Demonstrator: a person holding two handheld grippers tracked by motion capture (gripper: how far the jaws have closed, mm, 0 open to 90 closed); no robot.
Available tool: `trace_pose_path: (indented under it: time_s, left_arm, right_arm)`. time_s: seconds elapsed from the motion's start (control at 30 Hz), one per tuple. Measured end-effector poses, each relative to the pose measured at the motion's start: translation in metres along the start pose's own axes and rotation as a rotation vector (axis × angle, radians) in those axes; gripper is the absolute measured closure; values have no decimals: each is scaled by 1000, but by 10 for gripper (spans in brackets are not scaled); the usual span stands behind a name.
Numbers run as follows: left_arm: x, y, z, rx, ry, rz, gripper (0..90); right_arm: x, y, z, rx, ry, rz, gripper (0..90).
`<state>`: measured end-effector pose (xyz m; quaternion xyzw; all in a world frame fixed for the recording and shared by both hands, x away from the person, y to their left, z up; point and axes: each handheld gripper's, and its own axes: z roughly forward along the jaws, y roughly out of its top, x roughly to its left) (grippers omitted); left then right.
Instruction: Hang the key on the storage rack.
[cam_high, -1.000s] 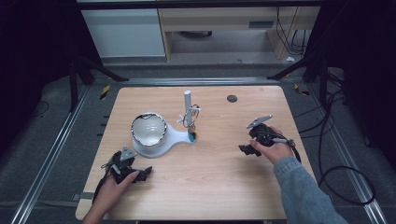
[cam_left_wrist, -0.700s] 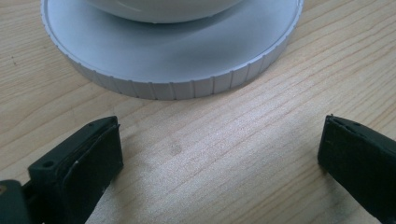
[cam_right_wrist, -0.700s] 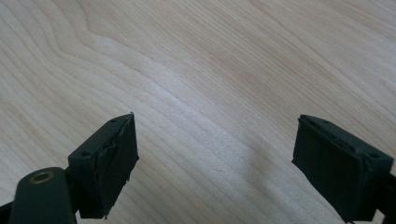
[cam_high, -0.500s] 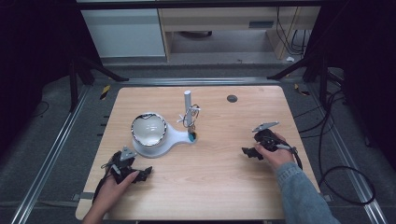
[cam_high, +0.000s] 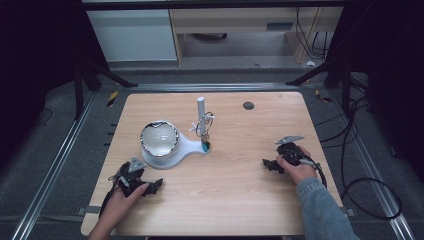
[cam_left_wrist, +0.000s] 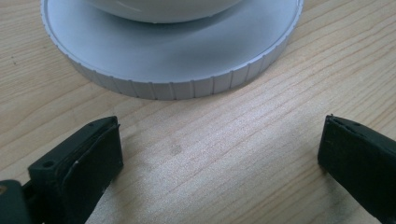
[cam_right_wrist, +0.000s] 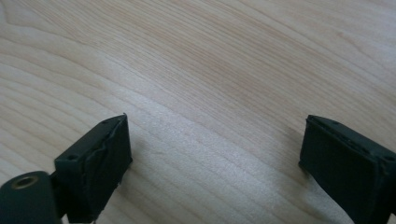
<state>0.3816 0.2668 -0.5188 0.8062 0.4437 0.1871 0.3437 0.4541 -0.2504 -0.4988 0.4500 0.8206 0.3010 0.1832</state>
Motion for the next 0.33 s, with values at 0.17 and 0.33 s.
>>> trace_pose_path:
  time_s: [0.17, 0.33]
  left_arm:
    - [0, 0, 0, 0, 0, 0, 0]
    - [0, 0, 0, 0, 0, 0, 0]
  right_arm:
    - [-3, -6, 5, -72, -15, 15, 12]
    - [-4, -7, 5, -72, -20, 18, 8]
